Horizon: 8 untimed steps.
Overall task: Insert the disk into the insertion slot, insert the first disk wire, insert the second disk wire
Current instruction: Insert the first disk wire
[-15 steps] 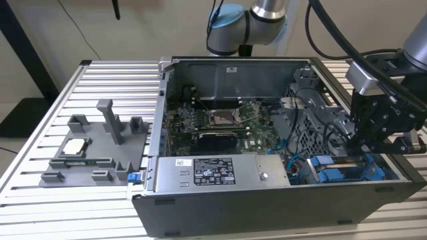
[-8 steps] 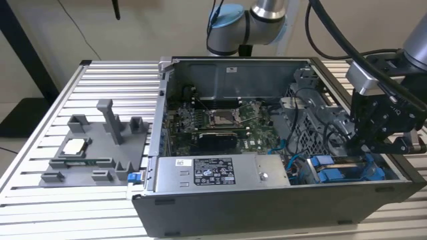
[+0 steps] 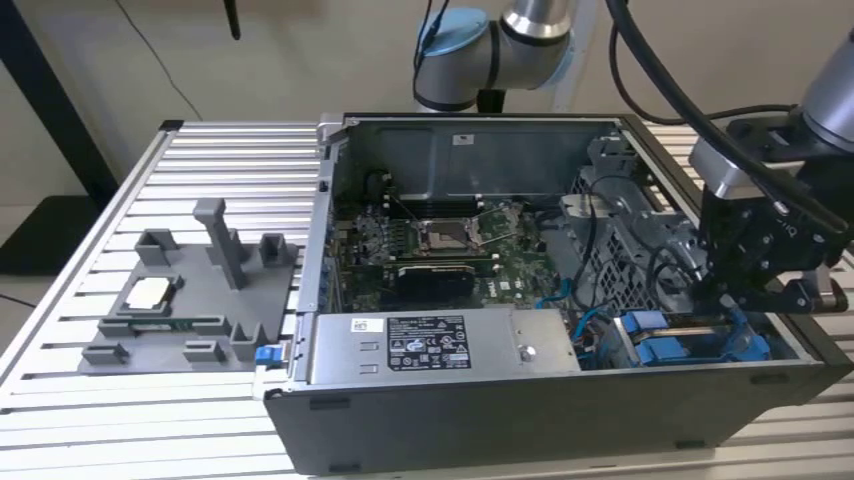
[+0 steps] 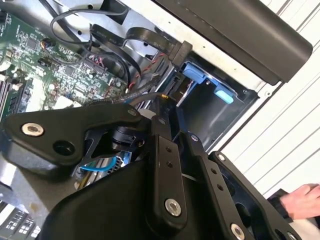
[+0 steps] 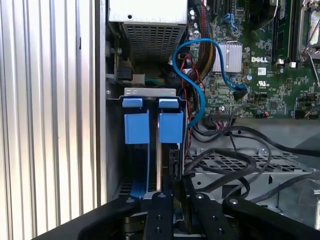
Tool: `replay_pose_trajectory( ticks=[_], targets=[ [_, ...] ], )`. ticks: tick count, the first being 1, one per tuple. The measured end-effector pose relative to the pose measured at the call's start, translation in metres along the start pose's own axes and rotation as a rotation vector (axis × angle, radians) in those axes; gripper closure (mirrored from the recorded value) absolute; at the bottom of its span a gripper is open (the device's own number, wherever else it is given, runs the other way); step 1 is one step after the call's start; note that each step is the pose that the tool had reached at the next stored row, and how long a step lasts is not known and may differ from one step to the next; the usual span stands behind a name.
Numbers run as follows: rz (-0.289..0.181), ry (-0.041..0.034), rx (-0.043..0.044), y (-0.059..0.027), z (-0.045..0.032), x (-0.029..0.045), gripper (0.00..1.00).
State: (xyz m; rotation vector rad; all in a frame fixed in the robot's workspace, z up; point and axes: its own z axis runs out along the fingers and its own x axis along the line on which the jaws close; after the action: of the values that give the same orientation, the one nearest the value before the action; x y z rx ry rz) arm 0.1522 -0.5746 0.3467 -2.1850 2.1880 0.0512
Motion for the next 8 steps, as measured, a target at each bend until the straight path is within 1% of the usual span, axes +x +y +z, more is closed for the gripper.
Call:
replay_pose_trajectory(
  ticks=[2,8],
  targets=[
    [0.0,-0.0062,0.0,-0.0011,0.0002,0.0,0.81],
    [0.0,-0.0071,0.0,-0.0037,0.0029,0.0002,0.81]
  ],
)
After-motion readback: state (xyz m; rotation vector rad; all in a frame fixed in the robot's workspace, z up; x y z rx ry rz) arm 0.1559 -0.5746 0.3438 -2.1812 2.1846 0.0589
